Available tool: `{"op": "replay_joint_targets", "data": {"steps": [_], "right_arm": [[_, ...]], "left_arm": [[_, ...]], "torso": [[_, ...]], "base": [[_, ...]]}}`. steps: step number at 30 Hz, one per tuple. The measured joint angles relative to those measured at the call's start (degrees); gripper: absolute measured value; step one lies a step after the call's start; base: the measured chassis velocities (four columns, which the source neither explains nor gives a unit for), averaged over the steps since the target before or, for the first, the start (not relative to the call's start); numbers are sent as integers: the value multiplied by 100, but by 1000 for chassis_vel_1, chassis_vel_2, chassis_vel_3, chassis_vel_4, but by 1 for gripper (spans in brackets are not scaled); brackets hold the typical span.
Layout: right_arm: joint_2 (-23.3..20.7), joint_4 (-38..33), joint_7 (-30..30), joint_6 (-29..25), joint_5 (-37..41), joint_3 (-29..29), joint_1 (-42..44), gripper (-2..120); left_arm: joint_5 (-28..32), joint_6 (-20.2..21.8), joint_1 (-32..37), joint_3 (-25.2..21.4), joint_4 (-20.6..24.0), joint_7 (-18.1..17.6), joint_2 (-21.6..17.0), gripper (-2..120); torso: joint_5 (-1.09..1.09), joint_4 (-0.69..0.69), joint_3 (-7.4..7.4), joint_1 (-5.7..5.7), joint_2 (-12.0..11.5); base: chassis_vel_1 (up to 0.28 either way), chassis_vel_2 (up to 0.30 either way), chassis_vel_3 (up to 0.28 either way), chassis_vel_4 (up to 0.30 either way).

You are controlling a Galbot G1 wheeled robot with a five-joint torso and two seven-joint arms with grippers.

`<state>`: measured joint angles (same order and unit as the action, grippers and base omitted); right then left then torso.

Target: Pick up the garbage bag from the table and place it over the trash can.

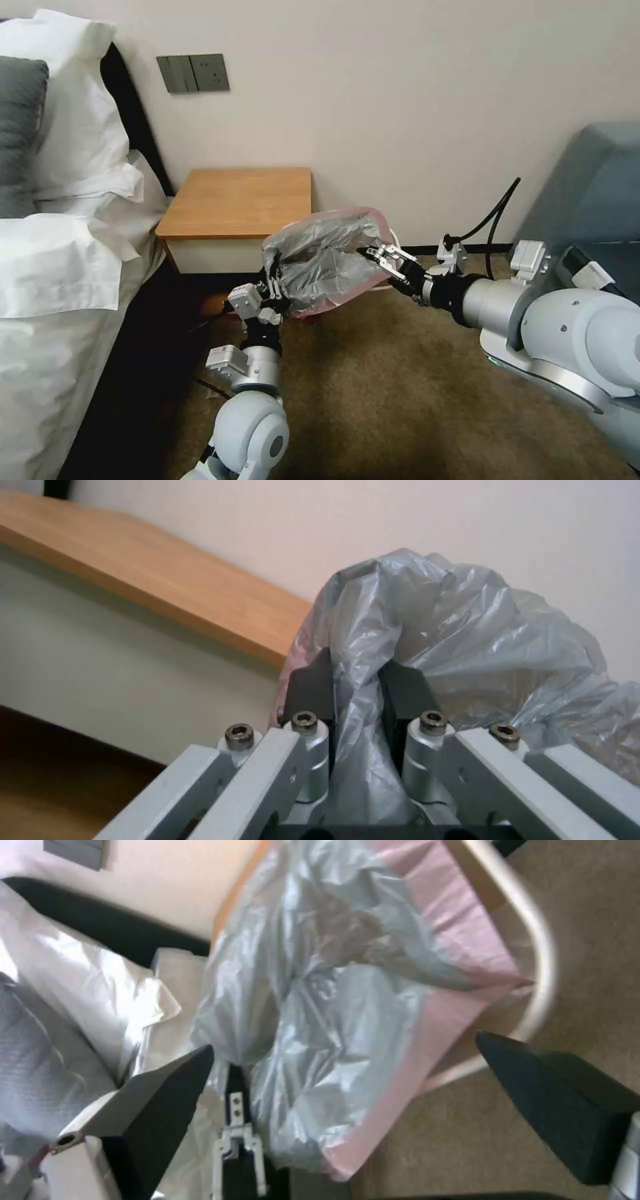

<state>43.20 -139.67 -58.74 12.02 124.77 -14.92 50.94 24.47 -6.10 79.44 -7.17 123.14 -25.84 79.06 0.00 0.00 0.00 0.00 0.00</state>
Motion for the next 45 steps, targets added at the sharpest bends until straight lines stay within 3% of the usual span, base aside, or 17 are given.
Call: {"op": "replay_joint_targets", "data": {"steps": [45], "right_arm": [[374, 378, 129, -92, -304, 284, -196, 96]], "left_arm": [[-205, -152, 15, 65, 243, 161, -52, 11]], "torso": [[0, 0, 0, 0, 0]], "base": [[0, 0, 0, 0]]}}
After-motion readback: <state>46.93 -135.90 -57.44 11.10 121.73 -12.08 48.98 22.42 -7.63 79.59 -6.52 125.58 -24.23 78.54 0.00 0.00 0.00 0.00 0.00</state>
